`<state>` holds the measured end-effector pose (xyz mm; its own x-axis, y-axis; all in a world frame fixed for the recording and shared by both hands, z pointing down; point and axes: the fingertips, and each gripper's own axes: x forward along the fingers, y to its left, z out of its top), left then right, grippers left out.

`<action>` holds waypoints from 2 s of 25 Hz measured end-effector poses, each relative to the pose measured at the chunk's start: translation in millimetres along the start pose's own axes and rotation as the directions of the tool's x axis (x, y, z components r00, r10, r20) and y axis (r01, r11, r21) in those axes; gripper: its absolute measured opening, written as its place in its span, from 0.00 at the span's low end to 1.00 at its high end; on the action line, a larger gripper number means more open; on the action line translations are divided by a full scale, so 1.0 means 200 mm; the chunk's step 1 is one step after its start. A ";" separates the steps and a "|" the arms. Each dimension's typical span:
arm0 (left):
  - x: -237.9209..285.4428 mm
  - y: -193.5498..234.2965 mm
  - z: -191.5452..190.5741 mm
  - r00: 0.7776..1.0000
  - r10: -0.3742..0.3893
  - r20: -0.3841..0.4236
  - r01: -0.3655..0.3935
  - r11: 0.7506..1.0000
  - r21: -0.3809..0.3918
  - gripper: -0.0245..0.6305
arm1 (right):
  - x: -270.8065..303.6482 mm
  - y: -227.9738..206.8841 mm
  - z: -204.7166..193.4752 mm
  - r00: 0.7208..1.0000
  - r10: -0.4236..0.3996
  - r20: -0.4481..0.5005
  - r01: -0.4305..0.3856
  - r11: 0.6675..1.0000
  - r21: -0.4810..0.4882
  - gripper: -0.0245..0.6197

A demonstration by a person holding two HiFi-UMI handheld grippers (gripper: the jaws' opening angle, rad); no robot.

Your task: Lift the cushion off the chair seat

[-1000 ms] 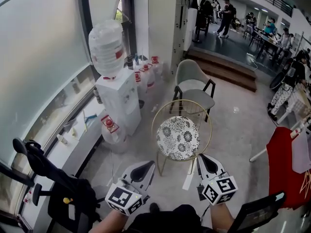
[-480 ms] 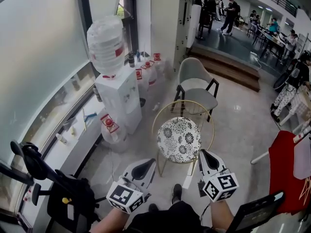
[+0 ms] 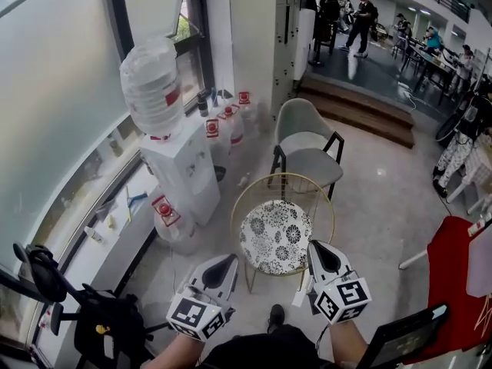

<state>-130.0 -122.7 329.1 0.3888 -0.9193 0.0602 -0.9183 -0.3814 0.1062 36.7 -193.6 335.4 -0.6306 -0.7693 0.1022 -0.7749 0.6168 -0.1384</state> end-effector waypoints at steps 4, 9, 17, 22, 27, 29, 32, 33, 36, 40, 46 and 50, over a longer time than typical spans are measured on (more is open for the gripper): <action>0.18 -0.01 -0.01 1.000 0.000 -0.015 0.000 1.000 -0.004 0.05 | 0.05 -0.17 0.02 1.000 -0.004 -0.003 0.004 1.000 0.006 0.05; 0.40 -0.03 -0.01 0.999 -0.027 -0.017 0.027 1.000 0.001 0.05 | 0.14 -0.35 0.03 1.000 -0.006 -0.006 0.007 1.000 0.011 0.05; 0.62 -0.07 -0.05 0.999 0.000 -0.043 0.000 1.000 0.003 0.05 | 0.23 -0.55 -0.03 0.999 0.031 -0.024 -0.029 0.999 0.043 0.05; 0.71 -0.04 -0.12 0.998 0.004 -0.067 -0.003 1.000 0.002 0.05 | 0.33 -0.64 -0.11 0.998 0.030 -0.053 -0.027 0.998 0.059 0.05; 0.76 0.03 -0.19 0.996 0.002 -0.093 -0.003 1.000 -0.016 0.05 | 0.41 -0.69 -0.20 0.995 0.014 -0.095 -0.007 0.997 0.074 0.20; 0.77 0.06 -0.25 0.994 0.000 -0.112 -0.002 1.000 -0.018 0.05 | 0.44 -0.70 -0.26 0.993 -0.001 -0.117 0.011 0.997 0.081 0.21; 0.80 0.11 -0.34 0.990 0.004 -0.141 -0.008 1.000 -0.027 0.05 | 0.50 -0.73 -0.37 0.988 -0.016 -0.156 0.031 0.995 0.092 0.26; 0.80 0.13 -0.38 0.988 0.003 -0.152 -0.008 1.000 -0.030 0.05 | 0.51 -0.74 -0.42 0.985 -0.021 -0.170 0.038 0.994 0.098 0.27; 0.82 0.17 -0.49 0.983 0.002 -0.184 -0.010 0.999 -0.041 0.05 | 0.56 -0.76 -0.56 0.977 -0.042 -0.207 0.068 0.990 0.122 0.33; 0.84 0.22 -0.63 0.975 0.001 -0.221 -0.016 0.998 -0.066 0.05 | 0.60 -0.79 -0.76 0.960 -0.073 -0.269 0.118 0.981 0.153 0.40; 0.88 0.25 -0.87 0.949 -0.018 -0.315 -0.010 0.996 -0.087 0.05 | 0.62 -0.88 -1.12 0.916 -0.126 -0.380 0.220 0.952 0.213 0.47; 0.89 0.27 -1.02 0.937 -0.017 -0.348 -0.014 0.996 -0.087 0.05 | 0.62 -0.92 -1.33 0.896 -0.133 -0.424 0.251 0.938 0.237 0.48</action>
<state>-94.8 -287.6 549.0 0.4058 -0.8217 0.4001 -0.9139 -0.3583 0.1910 90.3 -358.5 634.7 -0.4804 -0.7006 0.5276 -0.8754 0.3459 -0.3377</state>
